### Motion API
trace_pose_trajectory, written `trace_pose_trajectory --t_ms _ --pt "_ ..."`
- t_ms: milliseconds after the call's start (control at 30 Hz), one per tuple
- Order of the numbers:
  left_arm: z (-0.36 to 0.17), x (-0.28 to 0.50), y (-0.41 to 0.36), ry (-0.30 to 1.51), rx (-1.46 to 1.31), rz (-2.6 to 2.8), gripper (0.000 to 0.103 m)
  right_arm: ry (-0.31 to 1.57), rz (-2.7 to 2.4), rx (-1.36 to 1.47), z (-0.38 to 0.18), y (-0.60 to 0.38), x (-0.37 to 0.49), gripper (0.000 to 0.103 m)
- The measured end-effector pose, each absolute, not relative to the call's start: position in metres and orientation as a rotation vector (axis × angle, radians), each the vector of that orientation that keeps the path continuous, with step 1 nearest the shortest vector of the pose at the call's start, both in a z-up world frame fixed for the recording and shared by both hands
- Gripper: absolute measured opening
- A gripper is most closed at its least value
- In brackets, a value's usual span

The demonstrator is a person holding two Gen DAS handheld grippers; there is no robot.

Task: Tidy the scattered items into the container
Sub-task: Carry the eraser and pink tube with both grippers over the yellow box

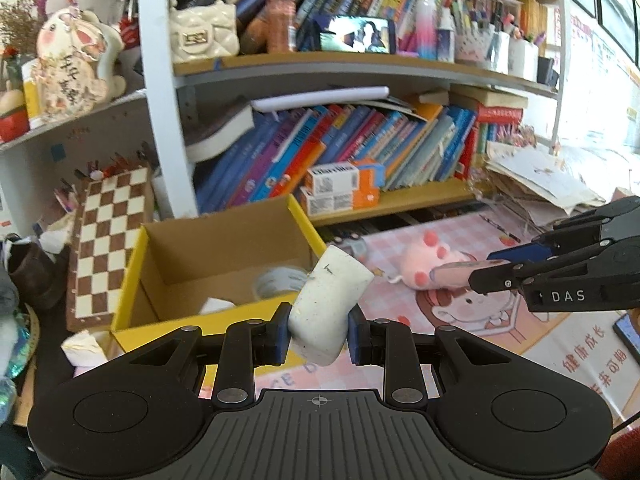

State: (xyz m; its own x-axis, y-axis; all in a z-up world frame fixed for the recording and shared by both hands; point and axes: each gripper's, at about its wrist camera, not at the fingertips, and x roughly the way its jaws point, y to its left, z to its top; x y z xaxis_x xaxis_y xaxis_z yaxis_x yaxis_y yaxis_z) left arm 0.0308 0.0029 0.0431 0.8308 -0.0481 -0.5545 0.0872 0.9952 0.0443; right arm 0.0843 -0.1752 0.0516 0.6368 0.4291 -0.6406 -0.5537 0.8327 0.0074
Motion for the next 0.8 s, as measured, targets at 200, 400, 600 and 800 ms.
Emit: trace_pose_trajectory --t_ms 200,400,600,800 --pt "0.052 0.040 0.023 0.552 0.064 -0.040 0.026 0.637 0.604 -0.234 0.068 -0.153 0.097 0.023" --pt "0.056 0.053 0.040 0.537 0.049 -0.024 0.026 0.622 0.638 -0.268 0.077 -0.133 0.110 0.023" --pt "0.052 0.068 0.053 0.543 0.045 -0.023 0.026 0.614 0.682 -0.324 0.077 -0.108 0.121 0.023" --pt "0.043 0.082 0.066 0.567 0.039 -0.020 0.026 0.605 0.708 -0.346 0.078 -0.087 0.134 0.023"
